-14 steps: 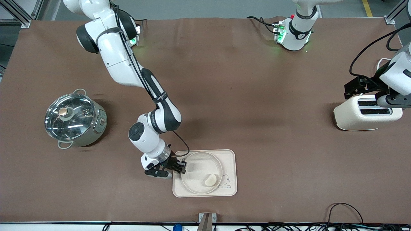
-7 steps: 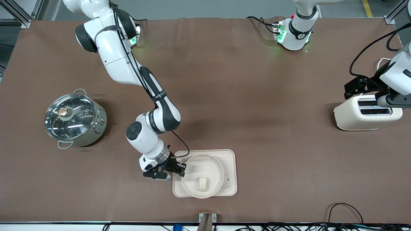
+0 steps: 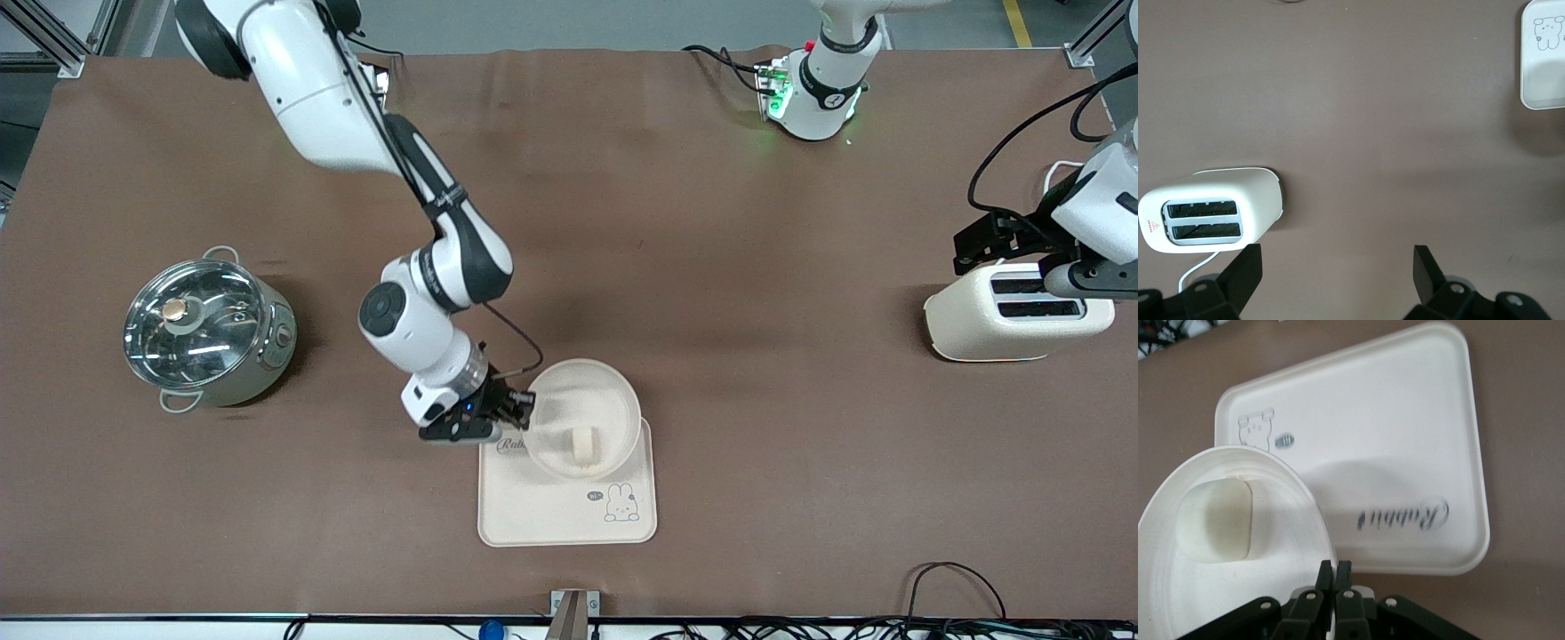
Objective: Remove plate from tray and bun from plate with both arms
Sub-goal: 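Lift the plate with the bun off the tray and set it beside, then release the plate with the right gripper while the left gripper reaches the bun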
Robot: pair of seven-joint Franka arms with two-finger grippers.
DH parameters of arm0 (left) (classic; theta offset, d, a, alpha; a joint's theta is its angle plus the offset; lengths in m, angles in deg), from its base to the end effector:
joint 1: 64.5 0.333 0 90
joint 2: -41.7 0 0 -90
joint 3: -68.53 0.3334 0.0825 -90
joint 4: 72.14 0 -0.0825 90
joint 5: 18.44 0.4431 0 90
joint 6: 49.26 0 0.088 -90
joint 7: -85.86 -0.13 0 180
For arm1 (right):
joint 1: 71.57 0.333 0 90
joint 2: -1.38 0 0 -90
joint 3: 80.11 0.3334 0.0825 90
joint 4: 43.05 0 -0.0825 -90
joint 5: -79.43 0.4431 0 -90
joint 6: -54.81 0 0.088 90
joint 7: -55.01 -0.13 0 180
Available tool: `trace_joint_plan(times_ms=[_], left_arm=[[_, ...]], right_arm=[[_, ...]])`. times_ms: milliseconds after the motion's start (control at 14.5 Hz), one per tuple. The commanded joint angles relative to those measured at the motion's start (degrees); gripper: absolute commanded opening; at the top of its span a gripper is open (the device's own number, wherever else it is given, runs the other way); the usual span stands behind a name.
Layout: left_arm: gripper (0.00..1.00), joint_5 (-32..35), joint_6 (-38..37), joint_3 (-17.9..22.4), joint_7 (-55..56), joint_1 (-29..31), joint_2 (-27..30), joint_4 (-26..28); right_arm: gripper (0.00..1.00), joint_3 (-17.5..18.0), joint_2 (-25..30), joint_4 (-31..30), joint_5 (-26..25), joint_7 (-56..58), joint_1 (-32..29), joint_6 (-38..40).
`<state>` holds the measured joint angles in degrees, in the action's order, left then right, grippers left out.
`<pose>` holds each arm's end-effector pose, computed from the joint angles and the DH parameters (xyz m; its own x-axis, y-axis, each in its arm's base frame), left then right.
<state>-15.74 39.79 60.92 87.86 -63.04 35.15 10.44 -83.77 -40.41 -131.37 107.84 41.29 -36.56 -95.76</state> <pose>0.6468 -0.0586 0.6146 0.9975 -0.0708 0.0007 -0.0707 -0.9970 -0.0320 0.6847 0.4193 0.2132 0.9745 -0.0978 0.2020 -0.0128 -0.9227 -0.3853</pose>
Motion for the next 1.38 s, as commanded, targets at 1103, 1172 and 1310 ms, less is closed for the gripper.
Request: trace_joint_plan(times_ms=[1103, 1172, 1310], left_arm=[[1.00, 0.8, 14.7, -7.4, 30.1, -14.5, -14.0, -0.1], [1.00, 1.0, 17.4, -7.3, 32.9, -16.4, -15.8, 0.0], [1.00, 1.2, 22.5, -7.3, 39.6, -19.9, -20.1, -0.2]], right_arm=[[1.00, 0.5, 12.7, -28.5, 1.3, -3.5, 9.4, -16.2], [1.00, 0.3, 14.3, -28.2, 1.3, -3.5, 8.8, -13.8], [1.00, 0.1, 18.4, -27.1, 1.2, -3.4, 5.9, -5.7]])
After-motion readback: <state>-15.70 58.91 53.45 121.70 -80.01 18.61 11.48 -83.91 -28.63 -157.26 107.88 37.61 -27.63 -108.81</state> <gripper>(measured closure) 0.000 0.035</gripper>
